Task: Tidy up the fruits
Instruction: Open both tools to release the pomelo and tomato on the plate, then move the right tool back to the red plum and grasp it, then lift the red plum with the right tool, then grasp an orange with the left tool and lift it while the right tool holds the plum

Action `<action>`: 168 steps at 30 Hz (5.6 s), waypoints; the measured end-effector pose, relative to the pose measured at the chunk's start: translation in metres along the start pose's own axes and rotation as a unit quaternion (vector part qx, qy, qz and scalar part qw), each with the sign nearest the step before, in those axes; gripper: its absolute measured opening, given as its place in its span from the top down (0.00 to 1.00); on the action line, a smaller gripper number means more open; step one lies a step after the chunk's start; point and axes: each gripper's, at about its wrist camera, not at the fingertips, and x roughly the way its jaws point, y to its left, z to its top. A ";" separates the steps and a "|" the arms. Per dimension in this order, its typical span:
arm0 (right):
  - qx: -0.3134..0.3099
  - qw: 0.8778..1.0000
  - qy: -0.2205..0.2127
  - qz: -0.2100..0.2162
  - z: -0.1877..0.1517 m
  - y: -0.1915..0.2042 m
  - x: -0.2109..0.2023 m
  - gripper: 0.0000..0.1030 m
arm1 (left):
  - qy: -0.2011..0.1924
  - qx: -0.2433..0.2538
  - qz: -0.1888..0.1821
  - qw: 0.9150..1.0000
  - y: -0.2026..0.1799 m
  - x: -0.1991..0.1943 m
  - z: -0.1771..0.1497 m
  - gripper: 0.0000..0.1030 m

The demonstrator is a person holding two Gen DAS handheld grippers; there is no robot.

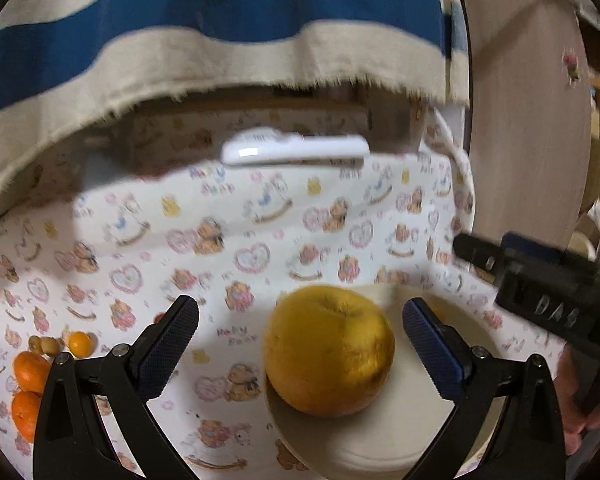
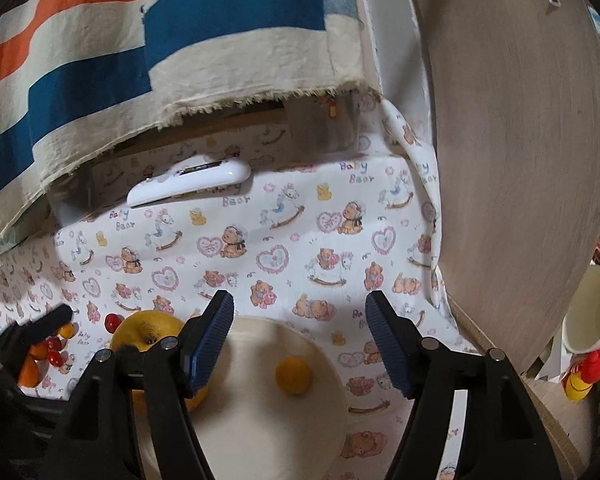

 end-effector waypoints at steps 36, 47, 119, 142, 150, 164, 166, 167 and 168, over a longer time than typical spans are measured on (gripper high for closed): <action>-0.028 0.989 -0.134 0.051 0.012 0.109 -0.066 0.01 | -0.035 -0.044 0.131 0.990 0.217 -0.120 -0.034 0.01; -0.078 0.990 -0.068 0.098 0.000 0.207 -0.015 0.01 | -0.018 -0.032 0.155 0.987 0.219 -0.107 -0.046 0.01; -0.113 0.958 0.237 0.119 -0.061 0.217 0.089 0.73 | 0.044 -0.073 0.234 0.968 0.245 -0.082 -0.046 0.01; -0.144 0.982 0.003 0.120 -0.043 0.227 0.001 0.73 | 0.076 -0.010 0.133 0.988 0.200 -0.078 -0.050 0.01; -0.144 0.982 -0.038 0.114 -0.043 0.223 -0.016 0.73 | 0.133 -0.019 0.087 0.987 0.199 -0.061 -0.056 0.20; -0.144 0.982 -0.045 0.109 -0.046 0.223 -0.019 0.73 | 0.208 -0.103 0.014 0.973 0.223 -0.037 -0.072 0.54; -0.144 0.982 -0.045 0.110 -0.046 0.223 -0.019 0.73 | 0.206 -0.103 0.022 0.973 0.223 -0.038 -0.071 0.54; -0.143 0.982 -0.046 0.110 -0.046 0.223 -0.019 0.73 | 0.199 -0.108 0.025 0.974 0.225 -0.040 -0.071 0.54; -0.143 0.982 -0.046 0.110 -0.046 0.223 -0.019 0.73 | 0.190 -0.113 0.026 0.975 0.227 -0.043 -0.070 0.54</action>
